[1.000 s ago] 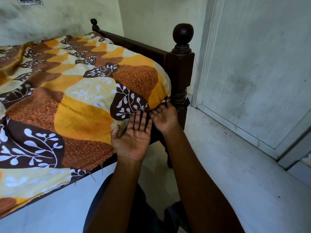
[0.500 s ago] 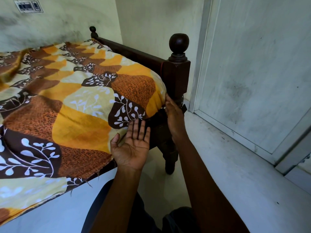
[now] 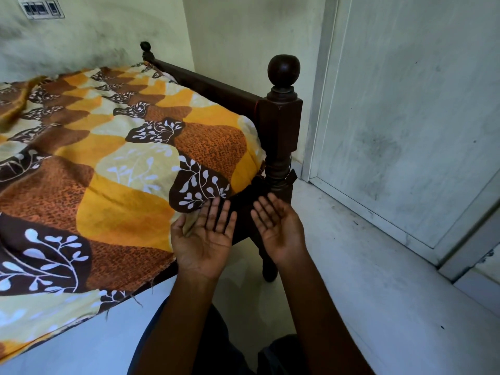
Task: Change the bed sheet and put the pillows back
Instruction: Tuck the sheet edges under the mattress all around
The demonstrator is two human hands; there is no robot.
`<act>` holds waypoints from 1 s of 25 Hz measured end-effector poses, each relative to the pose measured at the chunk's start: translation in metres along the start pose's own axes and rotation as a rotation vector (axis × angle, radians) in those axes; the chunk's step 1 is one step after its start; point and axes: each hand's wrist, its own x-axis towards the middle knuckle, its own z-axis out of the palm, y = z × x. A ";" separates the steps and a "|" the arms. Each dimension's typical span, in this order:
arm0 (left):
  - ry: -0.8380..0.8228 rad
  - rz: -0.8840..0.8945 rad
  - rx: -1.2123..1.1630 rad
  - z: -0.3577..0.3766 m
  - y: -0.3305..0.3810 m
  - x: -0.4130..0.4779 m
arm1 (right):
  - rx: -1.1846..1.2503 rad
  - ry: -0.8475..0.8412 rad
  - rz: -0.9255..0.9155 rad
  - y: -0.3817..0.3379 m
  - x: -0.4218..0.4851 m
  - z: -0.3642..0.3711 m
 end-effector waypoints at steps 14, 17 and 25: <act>0.034 0.163 -0.247 -0.023 0.035 -0.023 | -0.079 -0.118 0.252 0.042 -0.019 0.056; -0.001 0.169 -0.215 -0.024 0.040 -0.019 | 0.024 -0.088 0.237 0.056 -0.005 0.078; 0.343 0.155 0.261 -0.059 0.074 -0.074 | -0.172 -0.052 0.108 0.081 -0.051 0.033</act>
